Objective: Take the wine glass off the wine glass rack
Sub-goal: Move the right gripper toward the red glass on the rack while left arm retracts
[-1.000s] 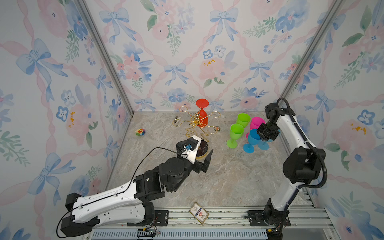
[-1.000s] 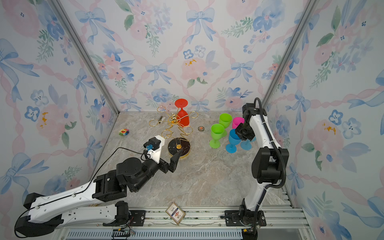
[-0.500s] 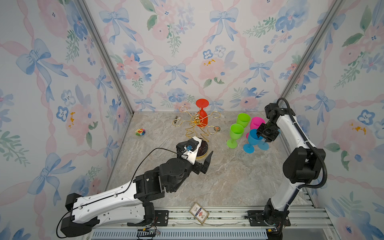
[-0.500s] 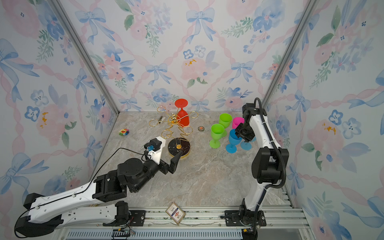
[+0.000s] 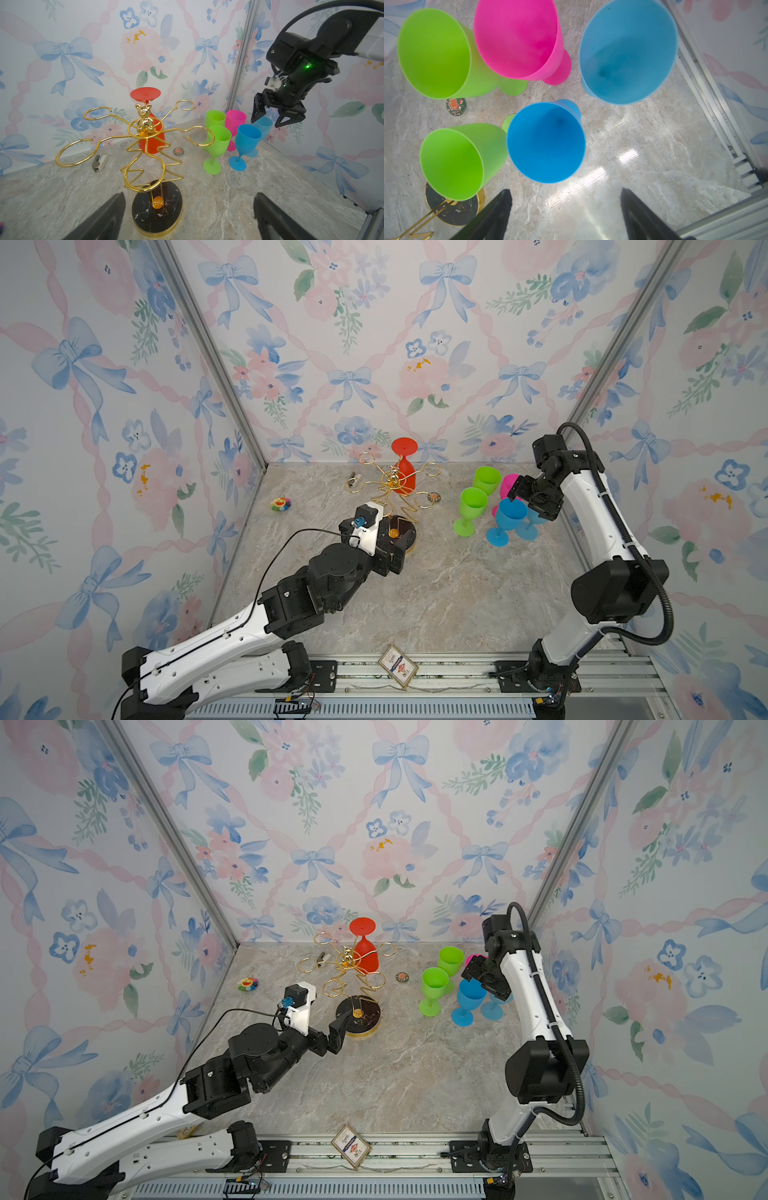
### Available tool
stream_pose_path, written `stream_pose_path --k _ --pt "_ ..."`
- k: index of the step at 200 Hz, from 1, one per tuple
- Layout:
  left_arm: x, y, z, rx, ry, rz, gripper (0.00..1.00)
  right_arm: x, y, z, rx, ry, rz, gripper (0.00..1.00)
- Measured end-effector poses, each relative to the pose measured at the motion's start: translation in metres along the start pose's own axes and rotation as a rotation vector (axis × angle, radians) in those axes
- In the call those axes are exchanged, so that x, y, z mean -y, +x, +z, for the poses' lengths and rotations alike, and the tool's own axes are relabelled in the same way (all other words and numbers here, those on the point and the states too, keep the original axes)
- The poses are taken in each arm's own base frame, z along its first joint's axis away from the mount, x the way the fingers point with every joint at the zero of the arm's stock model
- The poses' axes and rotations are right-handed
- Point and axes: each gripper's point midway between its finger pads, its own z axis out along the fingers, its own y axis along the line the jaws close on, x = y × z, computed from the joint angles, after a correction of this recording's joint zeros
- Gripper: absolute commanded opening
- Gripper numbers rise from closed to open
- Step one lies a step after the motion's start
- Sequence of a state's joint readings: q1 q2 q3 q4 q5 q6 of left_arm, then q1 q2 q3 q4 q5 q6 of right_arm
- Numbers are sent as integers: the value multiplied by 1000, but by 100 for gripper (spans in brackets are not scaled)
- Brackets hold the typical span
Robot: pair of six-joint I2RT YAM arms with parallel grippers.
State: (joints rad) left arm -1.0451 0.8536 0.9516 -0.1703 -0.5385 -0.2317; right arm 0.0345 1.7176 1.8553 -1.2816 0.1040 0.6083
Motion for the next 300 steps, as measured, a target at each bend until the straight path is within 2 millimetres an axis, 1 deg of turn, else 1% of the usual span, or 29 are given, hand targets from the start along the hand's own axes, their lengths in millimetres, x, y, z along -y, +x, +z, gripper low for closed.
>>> stream_pose_path --k 26,44,63,77,94,106,116,147,175,197,223,240,262,282,300 --pt "-22 2 1 -13 -41 -48 98 2 -2 -13 34 -11 -27 84" --pt "-35 3 -1 -14 -60 -86 98 1 -2 -24 61 -32 -56 84" --pt "-47 3 -4 -15 -80 -119 98 -5 -1 -41 108 -73 -99 84" --pt "-55 2 -5 -12 -93 -140 98 -13 1 -56 144 -121 -145 84" --pt "-64 3 -6 -15 -112 -161 98 -29 6 -74 180 -201 -209 84" --pt "-69 3 -5 -17 -122 -173 98 -41 10 -83 190 -264 -246 82" --pt "-74 3 -5 -17 -130 -181 98 -50 11 -87 192 -315 -265 81" --pt "-87 5 -4 -30 -151 -195 98 -89 17 -100 181 -519 -313 75" --pt "-93 6 -3 -37 -151 -215 98 -128 24 -117 181 -698 -359 70" --pt "-94 4 -5 -30 -142 -229 98 -156 23 -127 176 -828 -369 65" --pt "-96 2 -8 -19 -139 -241 98 -185 15 -127 159 -948 -354 63" --pt "-97 0 -10 -13 -139 -252 98 -203 12 -121 131 -1014 -338 60" --pt "-96 -1 -11 -10 -132 -258 98 -226 12 -109 82 -1079 -326 55" --pt "-95 -1 -11 -10 -128 -262 98 -244 14 -95 33 -1109 -322 53" --pt "-95 -1 -11 -10 -128 -265 98 -261 12 -88 5 -1135 -328 50"
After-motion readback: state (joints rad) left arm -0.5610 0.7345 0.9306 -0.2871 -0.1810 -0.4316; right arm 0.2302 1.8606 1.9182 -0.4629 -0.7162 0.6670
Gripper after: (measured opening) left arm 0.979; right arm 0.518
